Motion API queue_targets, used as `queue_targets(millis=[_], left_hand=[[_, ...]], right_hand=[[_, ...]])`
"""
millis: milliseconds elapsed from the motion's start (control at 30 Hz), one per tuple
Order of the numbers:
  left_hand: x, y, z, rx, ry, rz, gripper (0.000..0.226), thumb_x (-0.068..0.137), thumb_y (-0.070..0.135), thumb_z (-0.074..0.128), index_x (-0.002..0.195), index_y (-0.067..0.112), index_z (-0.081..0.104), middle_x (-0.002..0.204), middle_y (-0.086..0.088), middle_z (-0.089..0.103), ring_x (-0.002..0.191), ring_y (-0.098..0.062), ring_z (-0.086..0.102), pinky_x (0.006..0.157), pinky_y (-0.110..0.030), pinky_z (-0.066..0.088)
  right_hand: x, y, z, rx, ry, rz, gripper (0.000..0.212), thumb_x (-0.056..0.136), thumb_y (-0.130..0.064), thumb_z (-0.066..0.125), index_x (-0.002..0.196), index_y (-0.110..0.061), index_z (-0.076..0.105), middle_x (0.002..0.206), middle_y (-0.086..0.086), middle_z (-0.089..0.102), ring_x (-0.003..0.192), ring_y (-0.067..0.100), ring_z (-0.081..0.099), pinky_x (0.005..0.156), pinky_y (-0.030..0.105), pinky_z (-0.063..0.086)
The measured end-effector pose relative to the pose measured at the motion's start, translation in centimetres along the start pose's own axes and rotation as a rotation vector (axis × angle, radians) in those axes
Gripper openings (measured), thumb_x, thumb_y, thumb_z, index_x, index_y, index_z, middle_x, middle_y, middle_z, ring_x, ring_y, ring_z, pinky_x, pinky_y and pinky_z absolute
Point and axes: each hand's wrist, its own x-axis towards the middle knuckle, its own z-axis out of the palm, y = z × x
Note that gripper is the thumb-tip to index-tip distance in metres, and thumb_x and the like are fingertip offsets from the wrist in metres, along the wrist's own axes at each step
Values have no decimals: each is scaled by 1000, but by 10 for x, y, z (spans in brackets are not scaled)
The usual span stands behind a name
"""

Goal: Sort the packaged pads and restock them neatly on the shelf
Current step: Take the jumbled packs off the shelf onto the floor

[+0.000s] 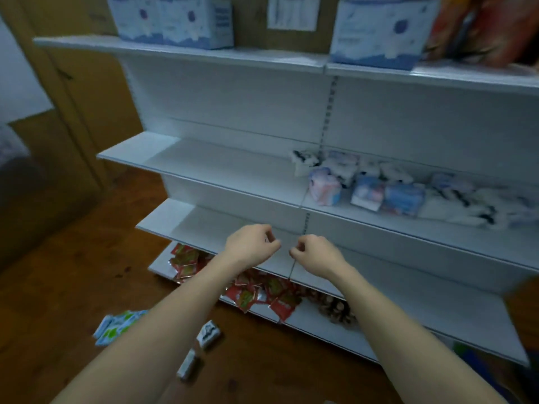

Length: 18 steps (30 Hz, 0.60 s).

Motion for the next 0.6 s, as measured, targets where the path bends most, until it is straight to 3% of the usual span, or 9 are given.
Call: queue_targets(millis=[200,433,600], left_hand=[[0,99,10,39,-6,156,26,86,52,54,97,31,63,104,4,69,101,-19,62,79,-33,51],[-23,232,74,26,-81,266,28,89,55,53,98,31,63,96,9,66,86,-12,60,67,-30,48],[-34,341,119,44,-128,336,27,90,55,52,98,32,63,96,10,67,85,-9,62,76,-32,55]], right_hand=[[-55,80,-64,16,155,109,35,95,-42,52,68,-21,47,69,-1,56,71,23,56,57,32,38],[-130,198,-109,77,182,167,36,95,-43,53,67,-23,45,67,-4,52,69,20,52,59,32,37],[-185,299,-141,122,203,269,34,94,-42,55,66,-25,43,70,-2,52,76,22,54,65,34,39]])
